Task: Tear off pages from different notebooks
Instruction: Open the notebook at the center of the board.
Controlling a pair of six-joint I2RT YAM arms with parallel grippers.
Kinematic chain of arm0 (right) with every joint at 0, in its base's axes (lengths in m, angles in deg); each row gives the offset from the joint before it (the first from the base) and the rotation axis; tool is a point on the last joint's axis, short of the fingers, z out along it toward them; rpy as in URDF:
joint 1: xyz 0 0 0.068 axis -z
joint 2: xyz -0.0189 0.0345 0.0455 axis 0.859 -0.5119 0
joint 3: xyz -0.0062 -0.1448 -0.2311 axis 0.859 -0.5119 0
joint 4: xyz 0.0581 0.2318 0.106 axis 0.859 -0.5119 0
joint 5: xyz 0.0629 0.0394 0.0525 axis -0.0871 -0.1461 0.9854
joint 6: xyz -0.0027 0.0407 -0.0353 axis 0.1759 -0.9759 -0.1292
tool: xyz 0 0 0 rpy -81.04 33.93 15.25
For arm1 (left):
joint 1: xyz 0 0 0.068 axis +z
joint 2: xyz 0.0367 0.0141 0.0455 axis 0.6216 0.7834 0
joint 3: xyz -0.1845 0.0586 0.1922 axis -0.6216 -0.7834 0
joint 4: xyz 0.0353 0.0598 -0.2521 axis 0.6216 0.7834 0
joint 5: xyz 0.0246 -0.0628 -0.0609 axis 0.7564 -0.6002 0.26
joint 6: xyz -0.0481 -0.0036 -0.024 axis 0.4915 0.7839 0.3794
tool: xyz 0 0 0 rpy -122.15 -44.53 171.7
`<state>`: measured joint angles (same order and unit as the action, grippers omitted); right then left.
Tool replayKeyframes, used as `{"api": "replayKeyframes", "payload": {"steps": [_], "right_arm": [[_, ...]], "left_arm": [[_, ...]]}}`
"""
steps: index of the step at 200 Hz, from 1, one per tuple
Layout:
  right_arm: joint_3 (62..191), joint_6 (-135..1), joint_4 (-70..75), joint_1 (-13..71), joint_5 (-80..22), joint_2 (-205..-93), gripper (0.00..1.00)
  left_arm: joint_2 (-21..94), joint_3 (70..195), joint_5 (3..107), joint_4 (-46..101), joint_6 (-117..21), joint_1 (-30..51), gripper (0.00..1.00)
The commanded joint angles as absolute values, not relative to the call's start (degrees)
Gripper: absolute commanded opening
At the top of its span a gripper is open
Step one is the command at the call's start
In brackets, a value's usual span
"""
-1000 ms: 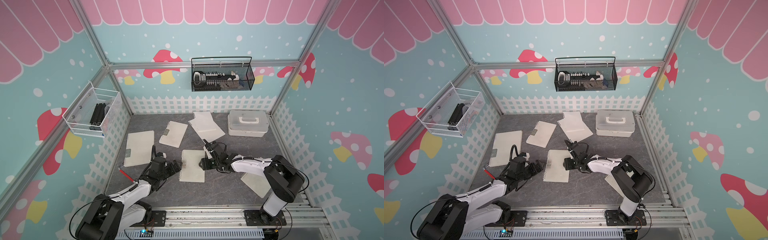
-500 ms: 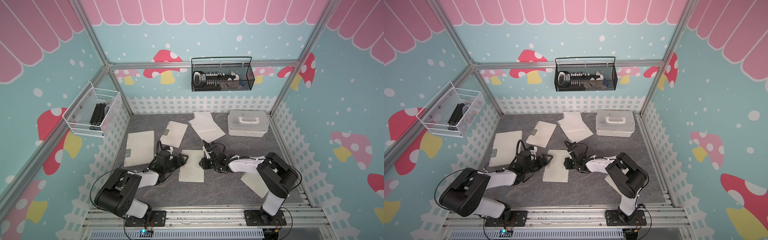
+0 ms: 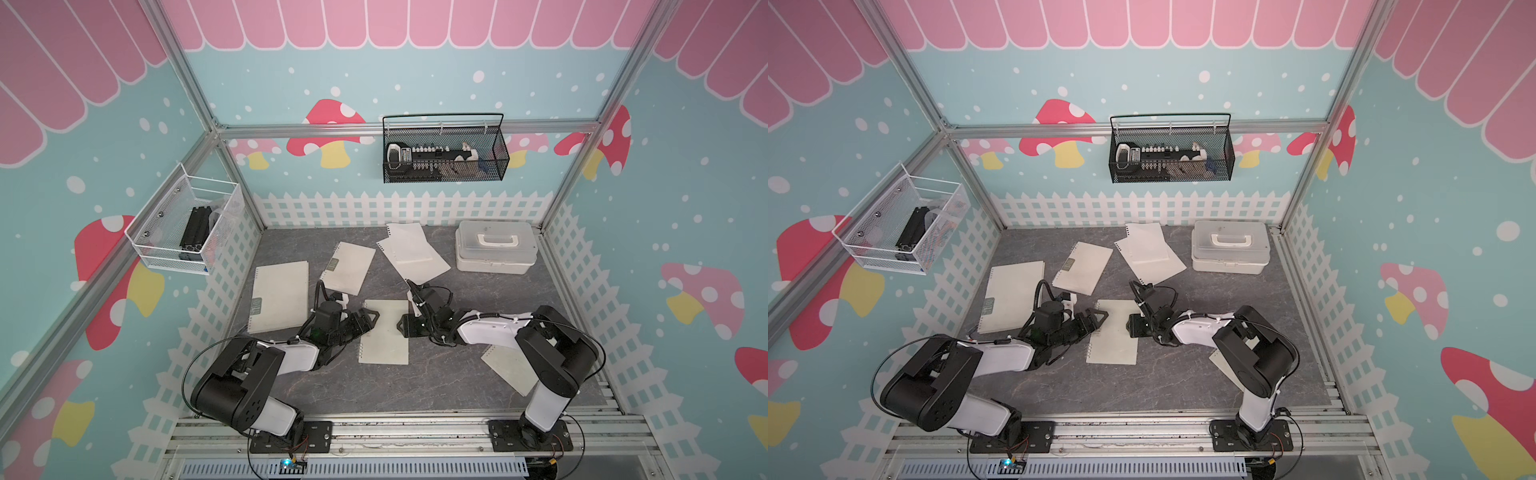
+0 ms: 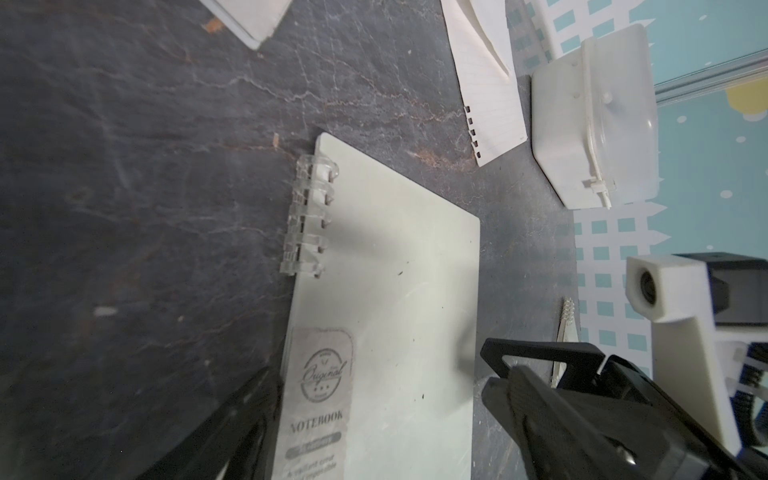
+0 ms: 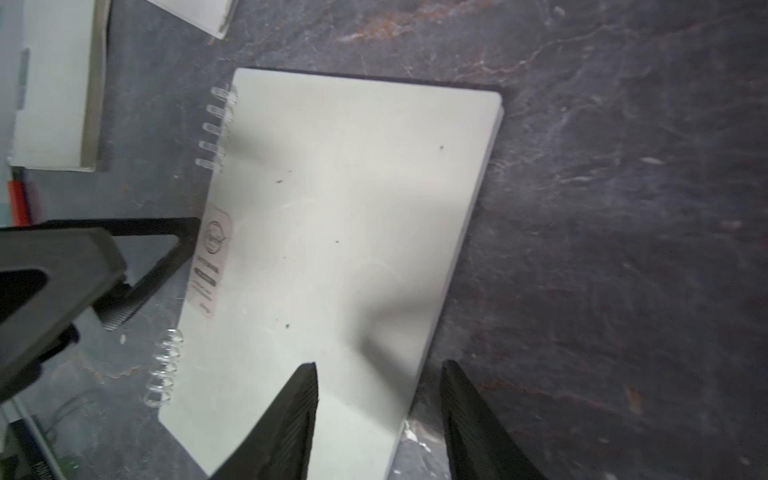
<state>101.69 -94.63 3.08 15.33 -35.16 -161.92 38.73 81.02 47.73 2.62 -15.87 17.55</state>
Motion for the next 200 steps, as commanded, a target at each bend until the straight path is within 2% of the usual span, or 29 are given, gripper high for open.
{"api": "replayKeyframes", "payload": {"steps": [1, 36, 99, 162, 200], "right_arm": [[101.77, -96.26, 2.75, 15.55, -35.87, -164.39, 0.5], [101.42, -97.93, 8.28, 15.53, -32.72, -166.09, 0.34], [101.98, -96.98, 6.98, 14.98, -31.48, -160.78, 0.26], [103.53, -97.71, 10.84, 13.55, -26.47, -158.38, 0.26], [103.09, -100.39, 21.26, 12.91, -19.46, -159.76, 0.33]], "left_arm": [[40.27, 80.37, 47.85, 6.77, -14.98, 17.17, 0.87], [40.77, 80.48, 47.53, 6.42, -14.65, 17.16, 0.88], [41.17, 81.42, 45.94, 4.96, -13.35, 16.62, 0.87], [42.18, 82.12, 43.64, 3.31, -12.38, 16.55, 0.87], [44.22, 77.54, 39.72, -11.46, -5.01, 17.8, 0.87]]}}
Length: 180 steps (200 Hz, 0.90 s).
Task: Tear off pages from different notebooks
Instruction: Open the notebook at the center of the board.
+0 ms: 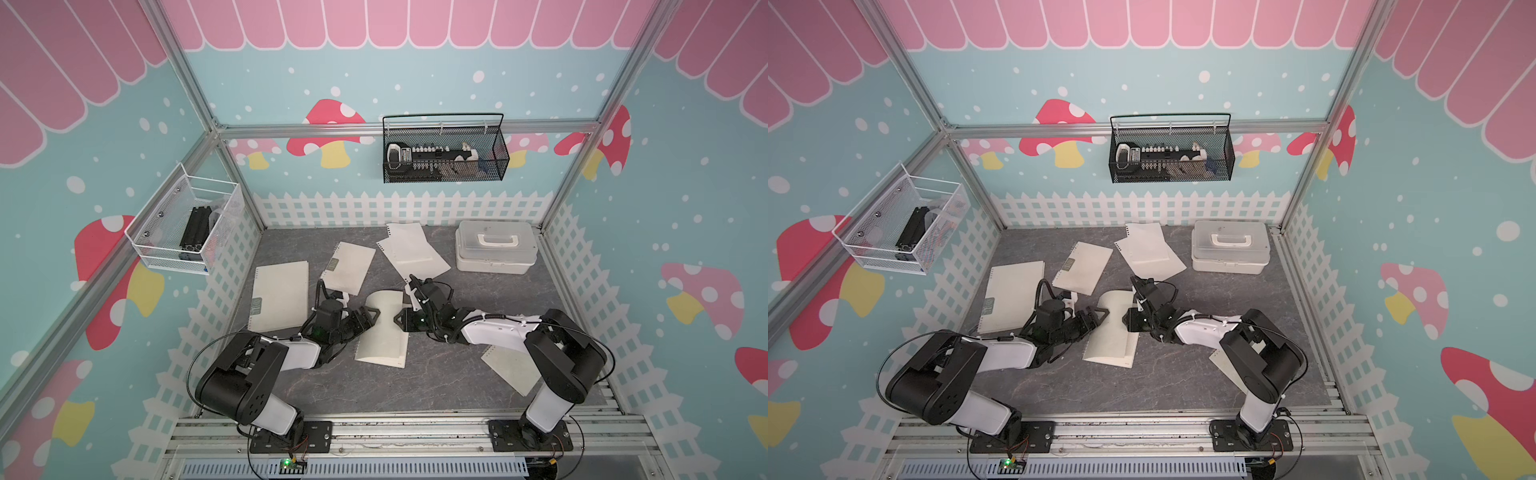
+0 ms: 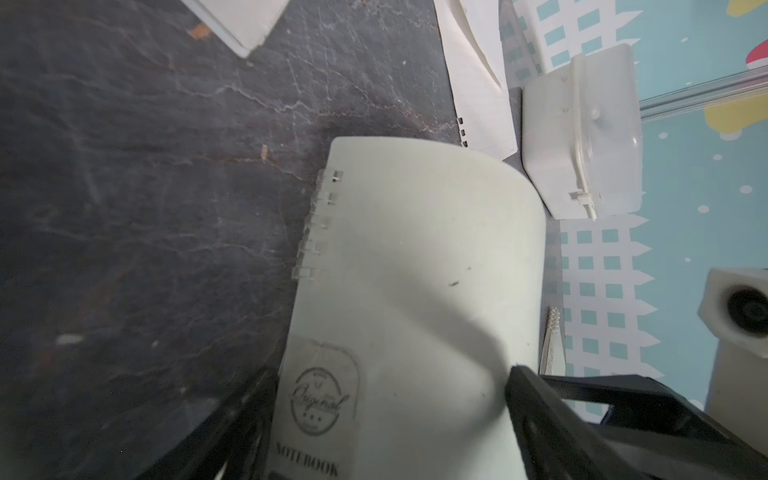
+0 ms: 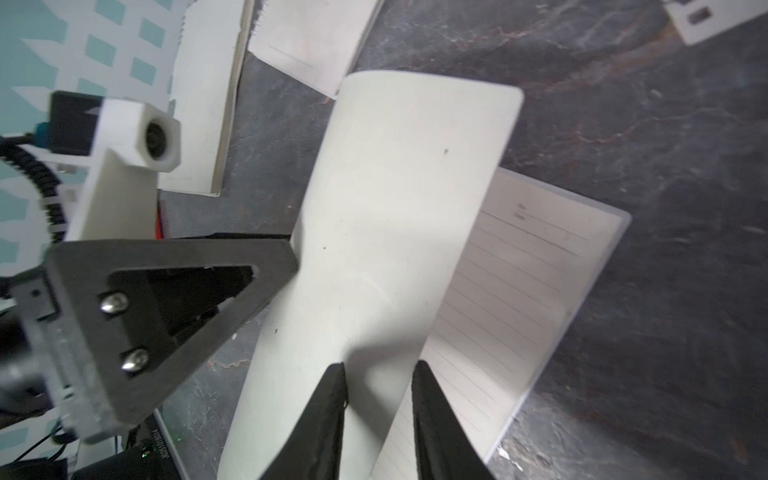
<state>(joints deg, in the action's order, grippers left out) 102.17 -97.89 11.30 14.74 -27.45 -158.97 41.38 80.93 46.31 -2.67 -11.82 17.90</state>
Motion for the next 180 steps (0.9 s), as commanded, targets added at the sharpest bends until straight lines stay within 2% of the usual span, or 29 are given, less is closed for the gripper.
{"api": "replayKeyframes", "payload": {"steps": [1, 16, 36, 59, 67, 105, 138, 156, 180], "right_arm": [[103.14, -100.4, 21.48, 12.95, -19.35, -159.78, 0.33], [103.18, -101.17, 23.91, 12.75, -18.41, -160.28, 0.37], [103.23, -101.84, 26.09, 12.63, -17.92, -161.06, 0.51], [103.27, -102.97, 28.59, 12.64, -16.86, -162.54, 0.51], [103.31, -103.35, 29.62, 12.63, -16.41, -163.02, 0.52], [103.88, -104.01, 33.48, 12.46, -14.45, -163.5, 0.54], [105.58, -103.33, 34.65, 11.89, -13.1, -163.49, 0.55], [106.56, -102.65, 34.7, 11.48, -12.54, -163.83, 0.56], [106.95, -102.64, 35.68, 11.31, -12.24, -164.84, 0.56]], "left_arm": [[44.37, 77.39, 39.62, -11.98, -4.72, 17.83, 0.87], [47.1, 75.33, 38.27, -20.12, -0.78, 18.29, 0.87], [52.28, 72.14, 37.6, -33.24, 4.32, 19.27, 0.9], [59.45, 69.41, 36.94, -45.99, 8.06, 21.37, 0.94], [62.1, 68.84, 36.47, -50.0, 9.1, 22.15, 0.99], [61.45, 67.88, 37.21, -50.17, 8.3, 23.82, 0.99], [51.24, 67.42, 39.01, -42.38, 6.42, 25.31, 0.99], [41.39, 68.71, 41.83, -28.54, 2.56, 25.5, 0.99], [24.43, 71.55, 48.98, -2.35, -4.07, 25.6, 0.99]]}}
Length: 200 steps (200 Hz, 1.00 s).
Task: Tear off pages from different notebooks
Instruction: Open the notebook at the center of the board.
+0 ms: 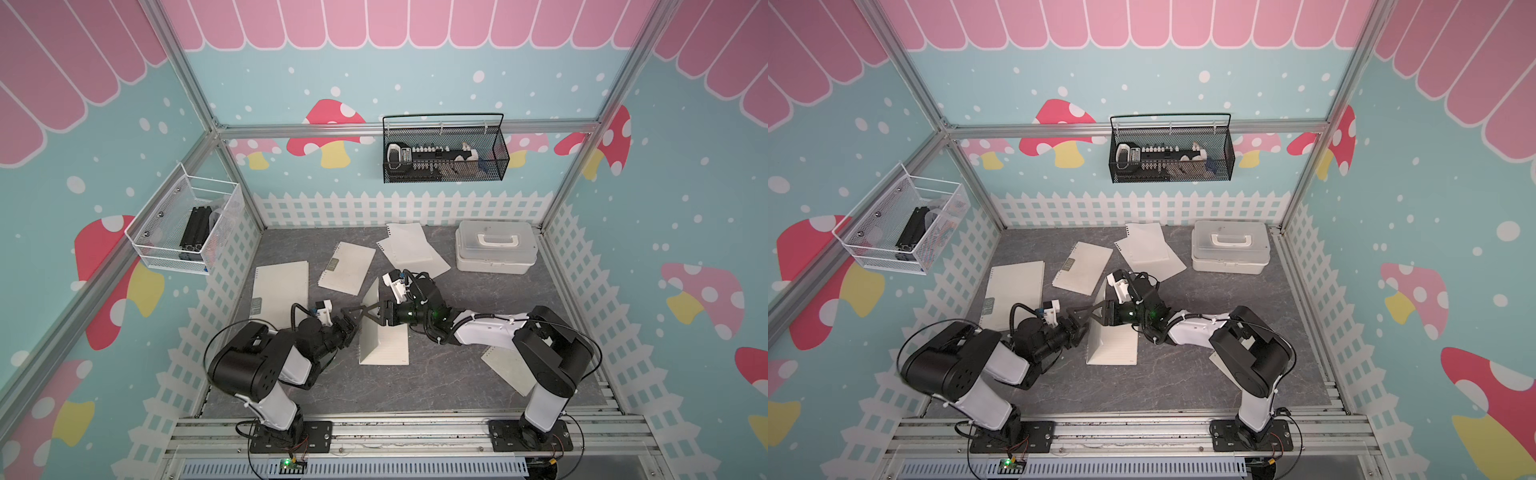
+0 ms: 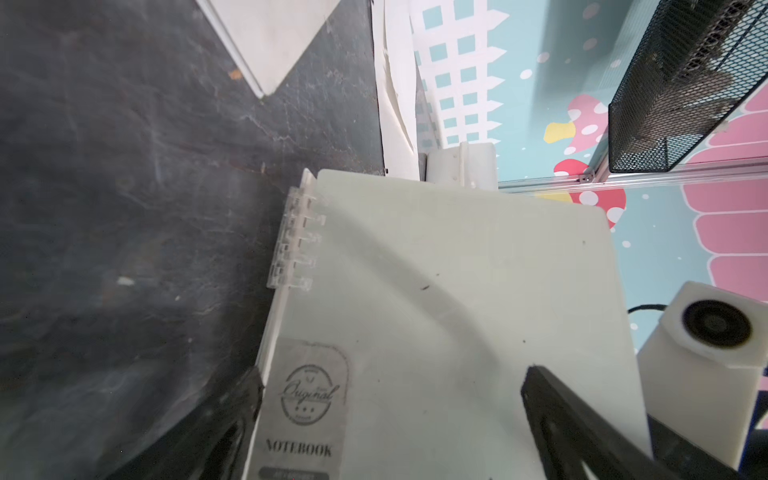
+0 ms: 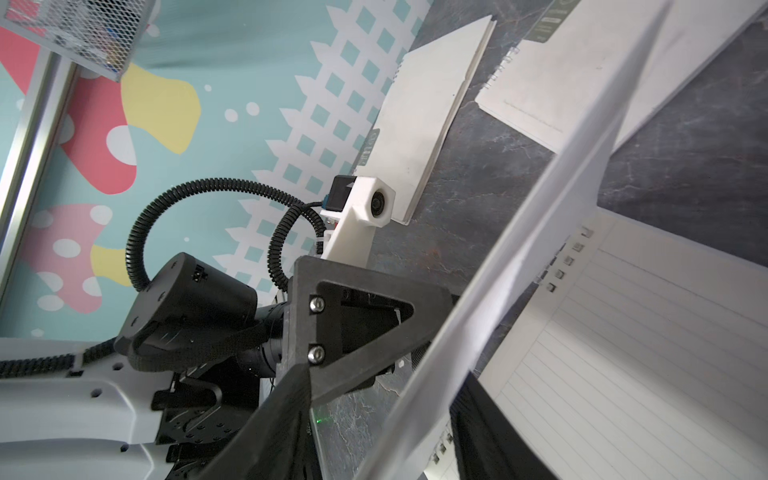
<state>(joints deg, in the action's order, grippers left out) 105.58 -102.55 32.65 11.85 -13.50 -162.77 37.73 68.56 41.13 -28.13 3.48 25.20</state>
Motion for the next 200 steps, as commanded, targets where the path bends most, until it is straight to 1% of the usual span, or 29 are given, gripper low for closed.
{"api": "replayKeyframes", "payload": {"steps": [1, 22, 37, 55, 88, 126, 152, 171, 200], "right_arm": [[106.96, -102.66, 35.76, 11.31, -12.18, -164.91, 0.56], [107.94, -103.85, 38.91, 10.96, -10.68, -167.56, 0.56], [109.57, -104.82, 40.6, 10.5, -9.87, -169.46, 0.56], [111.62, -105.82, 42.16, 10.11, -8.82, -174.38, 0.55], [114.88, -106.53, 44.17, 8.4, -6.92, -177.86, 0.55], [116.76, -102.97, 39.91, 6.83, -6.73, -177.41, 0.58], [117.42, -102.41, 39.72, 6.36, -5.2, -177.82, 0.61], [117.58, -101.28, 39.0, 5.78, -4.96, -177.25, 0.62], [118.16, -99.16, 37.86, 5.0, -3.8, -176.62, 0.62]], "left_arm": [[23.44, 71.66, 49.35, -1.19, -4.34, 25.6, 0.99], [8.26, 73.1, 57.09, 16.23, -7.16, 26.31, 0.99], [0.5, 72.78, 59.04, 21.42, -8.11, 27.72, 0.99], [-4.23, 73.01, 60.51, 26.95, -9.45, 28.85, 0.99], [-3.61, 72.9, 53.95, 25.17, -10.45, 33.01, 0.99], [4.96, 75.9, 47.4, 20.15, -12.25, 33.86, 0.99], [9.17, 75.92, 46.27, 15.7, -10.84, 34.12, 0.99], [7.59, 75.4, 47.51, 15.52, -9.76, 34.43, 0.99], [-0.35, 75.3, 52.16, 21.44, -10.07, 34.55, 0.99]]}}
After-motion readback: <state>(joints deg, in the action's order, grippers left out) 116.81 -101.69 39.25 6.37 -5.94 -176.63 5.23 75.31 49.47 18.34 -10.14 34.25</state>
